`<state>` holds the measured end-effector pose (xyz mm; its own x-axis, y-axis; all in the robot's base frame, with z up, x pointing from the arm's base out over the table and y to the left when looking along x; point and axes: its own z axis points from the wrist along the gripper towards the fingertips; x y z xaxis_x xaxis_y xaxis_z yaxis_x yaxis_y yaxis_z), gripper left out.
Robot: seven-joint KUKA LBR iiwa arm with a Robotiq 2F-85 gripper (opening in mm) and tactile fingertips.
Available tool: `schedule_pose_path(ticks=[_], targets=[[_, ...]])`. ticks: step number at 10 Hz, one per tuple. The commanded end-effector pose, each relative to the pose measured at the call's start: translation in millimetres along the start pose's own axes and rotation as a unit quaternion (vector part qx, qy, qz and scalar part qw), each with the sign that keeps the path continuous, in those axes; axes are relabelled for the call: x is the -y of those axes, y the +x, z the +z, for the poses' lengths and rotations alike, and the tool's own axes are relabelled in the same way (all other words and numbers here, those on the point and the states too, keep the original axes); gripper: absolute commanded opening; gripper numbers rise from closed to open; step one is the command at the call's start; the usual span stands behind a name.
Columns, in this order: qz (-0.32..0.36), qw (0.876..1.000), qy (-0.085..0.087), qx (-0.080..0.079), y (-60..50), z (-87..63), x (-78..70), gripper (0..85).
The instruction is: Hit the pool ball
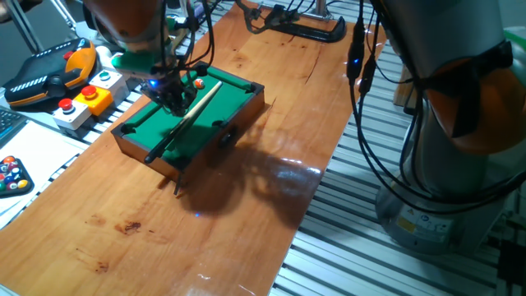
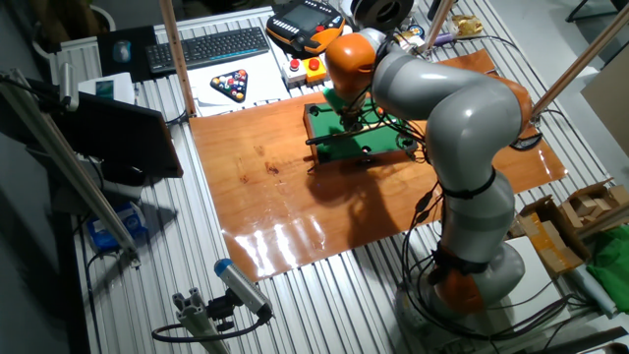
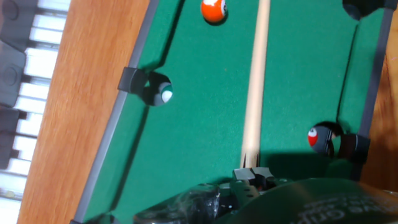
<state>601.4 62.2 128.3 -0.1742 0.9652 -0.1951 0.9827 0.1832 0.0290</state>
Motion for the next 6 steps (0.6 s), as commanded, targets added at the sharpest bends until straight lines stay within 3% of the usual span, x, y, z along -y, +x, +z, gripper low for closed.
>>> schedule_pose_path(ticks=[1, 3, 6], targets=[[0.004, 1.000, 0.000, 0.002, 1.9, -0.3, -0.7, 0.7], [0.002, 1.000, -0.003, 0.002, 1.9, 0.5, -1.4, 2.3], [0.005, 1.000, -0.010, 0.022, 5.3, 3.9, -2.7, 38.3]])
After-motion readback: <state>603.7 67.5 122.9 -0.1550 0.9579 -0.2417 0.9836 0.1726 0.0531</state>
